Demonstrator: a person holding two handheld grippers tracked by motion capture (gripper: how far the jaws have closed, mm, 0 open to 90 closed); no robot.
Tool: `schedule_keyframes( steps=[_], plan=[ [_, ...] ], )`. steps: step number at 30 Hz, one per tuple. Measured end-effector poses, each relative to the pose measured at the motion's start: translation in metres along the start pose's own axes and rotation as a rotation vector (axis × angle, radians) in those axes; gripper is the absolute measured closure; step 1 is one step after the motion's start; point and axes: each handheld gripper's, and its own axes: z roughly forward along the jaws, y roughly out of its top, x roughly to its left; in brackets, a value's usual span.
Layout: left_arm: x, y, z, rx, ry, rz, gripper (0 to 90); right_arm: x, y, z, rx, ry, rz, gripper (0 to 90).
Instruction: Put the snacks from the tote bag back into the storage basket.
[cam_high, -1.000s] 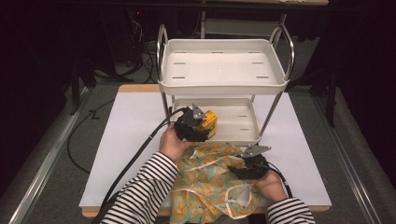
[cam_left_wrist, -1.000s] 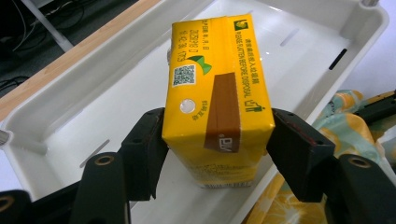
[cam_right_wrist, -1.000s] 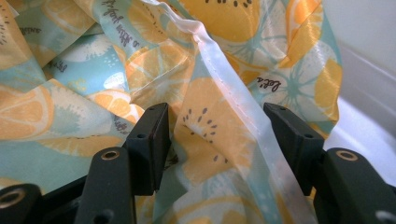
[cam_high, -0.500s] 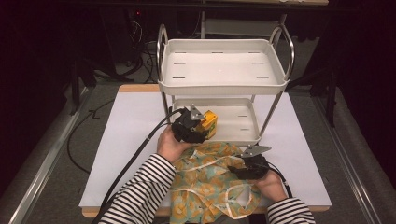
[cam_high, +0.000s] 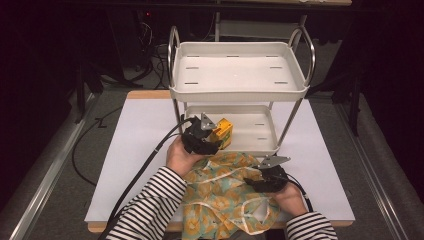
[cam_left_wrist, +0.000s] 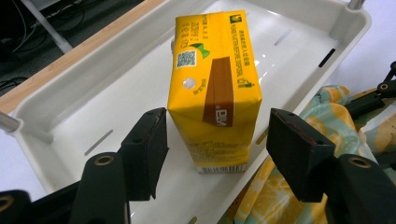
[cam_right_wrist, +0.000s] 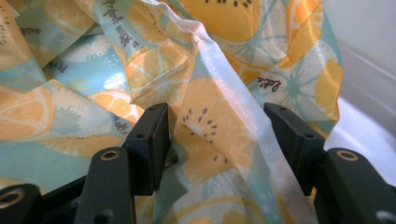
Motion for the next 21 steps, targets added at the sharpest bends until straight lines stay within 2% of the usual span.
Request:
schedule_keyframes(
  steps=[3, 5, 7, 16, 21],
  plan=[
    [0.002, -0.001, -0.003, 0.005, 0.005, 0.013, 38.9, 0.0, 0.0, 0.0, 0.0, -0.002, -0.001, 43.4],
    [0.001, -0.001, -0.005, -0.008, -0.001, -0.004, 38.9, 0.0, 0.0, 0.0, 0.001, 0.001, 0.0, 43.3],
    [0.002, 0.0, -0.007, -0.01, -0.004, -0.003, 38.9, 0.0, 0.0, 0.0, 0.005, 0.001, 0.001, 43.4],
    [0.0, 0.002, -0.016, -0.007, -0.015, 0.02, 38.8, 0.0, 0.0, 0.0, 0.001, 0.0, 0.003, 43.2],
    [-0.001, 0.002, -0.018, -0.013, -0.018, 0.012, 38.7, 0.0, 0.0, 0.0, 0.001, 0.0, 0.004, 43.2]
  ],
)
